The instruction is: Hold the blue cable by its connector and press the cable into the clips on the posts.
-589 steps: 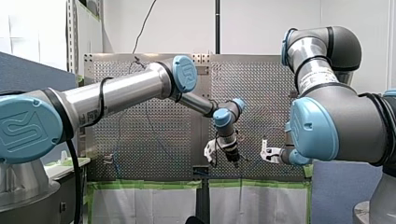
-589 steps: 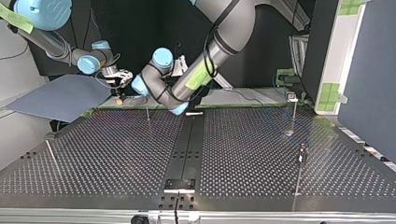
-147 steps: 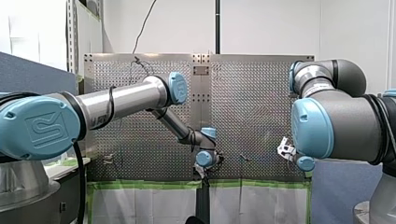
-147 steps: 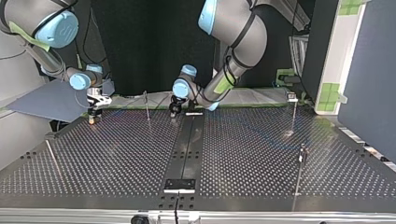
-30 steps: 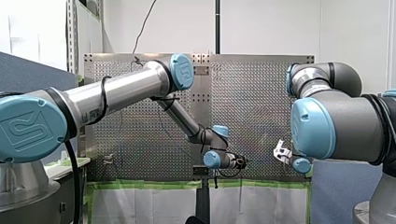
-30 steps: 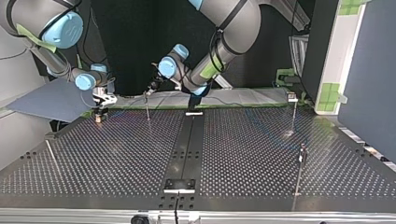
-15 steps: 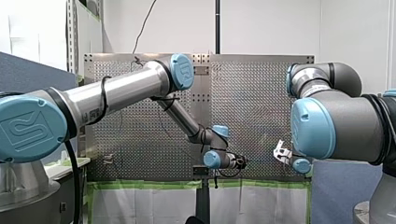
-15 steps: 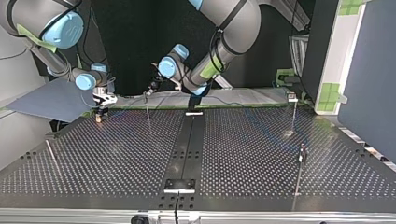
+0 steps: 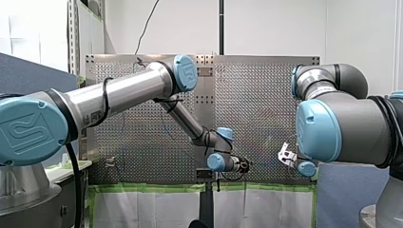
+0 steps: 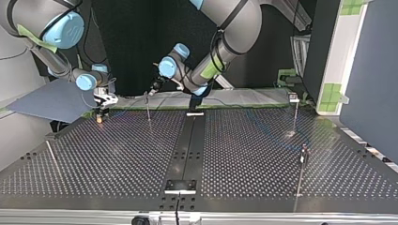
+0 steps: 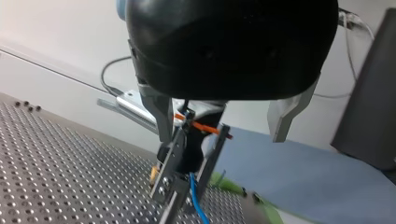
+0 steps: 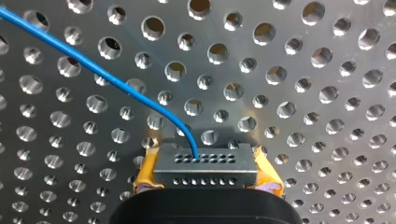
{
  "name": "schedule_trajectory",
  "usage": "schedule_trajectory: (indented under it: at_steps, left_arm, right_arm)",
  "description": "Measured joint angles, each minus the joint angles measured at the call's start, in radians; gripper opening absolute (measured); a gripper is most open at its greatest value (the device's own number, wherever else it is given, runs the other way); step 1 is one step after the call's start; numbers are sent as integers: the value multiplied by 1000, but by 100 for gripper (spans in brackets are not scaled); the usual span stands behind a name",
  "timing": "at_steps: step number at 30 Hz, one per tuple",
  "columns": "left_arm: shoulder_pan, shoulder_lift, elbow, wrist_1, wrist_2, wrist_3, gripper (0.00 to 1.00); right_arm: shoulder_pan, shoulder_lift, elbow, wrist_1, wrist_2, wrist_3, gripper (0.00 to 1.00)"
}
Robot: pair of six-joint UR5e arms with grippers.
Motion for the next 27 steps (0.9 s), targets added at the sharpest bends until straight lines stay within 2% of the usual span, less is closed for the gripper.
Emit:
schedule_trajectory:
  at_steps: [11,21,27]
  left_arm:
    - [-3,0,1,-47,-44,91,100]
    - [3,0,3,-69,-66,154,100]
    - [-5,0,20,-106,-70,198,100]
  right_arm:
    - [0,0,0,0,-1,0,0]
    - [0,1,0,0,-1,0,0]
    - [1,1,0,0,-1,0,0]
